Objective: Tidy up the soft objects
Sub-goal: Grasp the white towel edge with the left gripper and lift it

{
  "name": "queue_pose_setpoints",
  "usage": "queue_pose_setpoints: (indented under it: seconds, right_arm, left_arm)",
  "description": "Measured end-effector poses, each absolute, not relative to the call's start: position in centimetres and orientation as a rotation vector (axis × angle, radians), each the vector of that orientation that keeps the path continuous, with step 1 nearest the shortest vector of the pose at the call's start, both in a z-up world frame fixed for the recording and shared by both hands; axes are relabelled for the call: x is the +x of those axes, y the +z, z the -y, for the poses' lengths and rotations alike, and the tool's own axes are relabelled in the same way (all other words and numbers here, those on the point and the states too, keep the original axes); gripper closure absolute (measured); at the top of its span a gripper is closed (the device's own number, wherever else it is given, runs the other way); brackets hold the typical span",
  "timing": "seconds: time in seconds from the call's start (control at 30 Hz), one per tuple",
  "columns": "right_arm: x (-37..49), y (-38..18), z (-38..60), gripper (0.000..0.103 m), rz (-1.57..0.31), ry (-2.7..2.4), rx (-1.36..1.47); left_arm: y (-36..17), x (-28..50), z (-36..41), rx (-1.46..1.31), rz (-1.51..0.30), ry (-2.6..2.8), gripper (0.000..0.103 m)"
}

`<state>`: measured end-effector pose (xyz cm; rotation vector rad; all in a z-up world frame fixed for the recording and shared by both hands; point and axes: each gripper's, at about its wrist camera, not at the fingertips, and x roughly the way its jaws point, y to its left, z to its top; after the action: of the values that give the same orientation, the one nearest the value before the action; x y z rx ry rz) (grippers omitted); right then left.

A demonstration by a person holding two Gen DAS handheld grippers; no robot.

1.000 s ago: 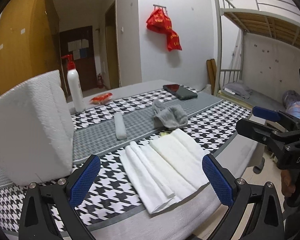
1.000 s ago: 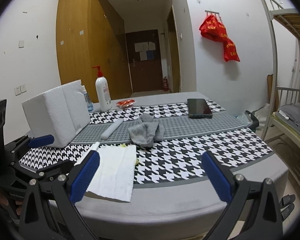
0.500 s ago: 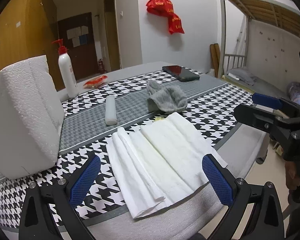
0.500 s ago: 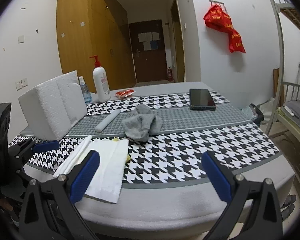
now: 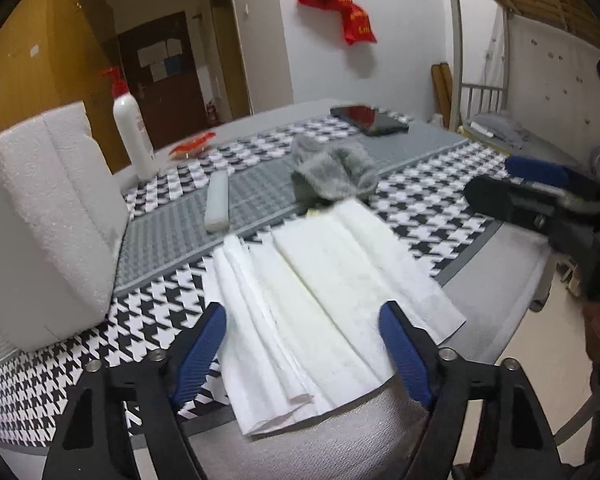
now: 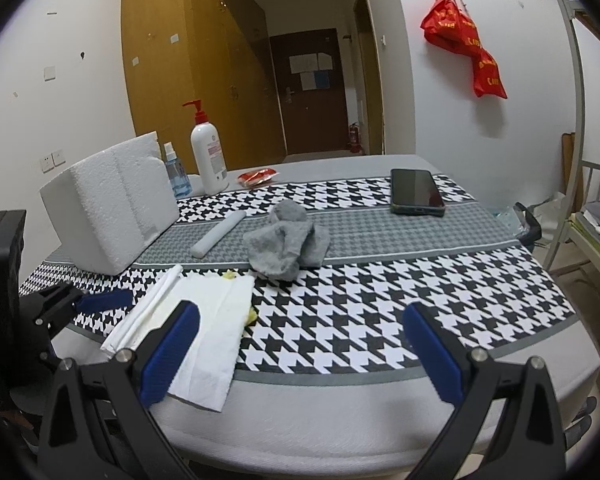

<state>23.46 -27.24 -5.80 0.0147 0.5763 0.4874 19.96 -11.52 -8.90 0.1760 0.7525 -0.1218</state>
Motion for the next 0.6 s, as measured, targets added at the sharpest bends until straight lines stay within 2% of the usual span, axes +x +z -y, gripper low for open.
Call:
queue_pose_setpoints:
  seconds: [0.13,0.33,0.4,0.43,0.47,0.6]
  right_arm:
    - [23.6,-5.7,27.3,0.0,-0.575,0.498,0.019]
    - [23.9,-5.5,26.8,0.0,-0.58,0.511,0.012]
    - [24.0,-5.4,26.6,0.0,-0.579,0.516,0.006]
    - [24.1,-5.3,26.4,0.0,-0.578,0.516,0.0]
    - [24.1,-5.2,26.3,0.0,-0.576,0.517,-0.003]
    - [24.4,-4.8,25.8,0.0,-0.575,0.525,-0.011]
  left_arm:
    - [-8.9,19.8,11.4,0.168,-0.76,-0.123,0.037]
    - [-8.7,19.2,11.4,0.163,-0.75,-0.143,0.065]
    - [-8.6,19.1,11.1,0.139,-0.742,-0.15,0.079]
    - [-8.6,19.1,10.9,0.137,-0.737,-0.148,0.082]
    - [-8.6,19.0,10.7,0.133,-0.732,-0.147,0.089]
    - [-8.0,18.8,9.6,0.085,-0.716,-0.133,0.092]
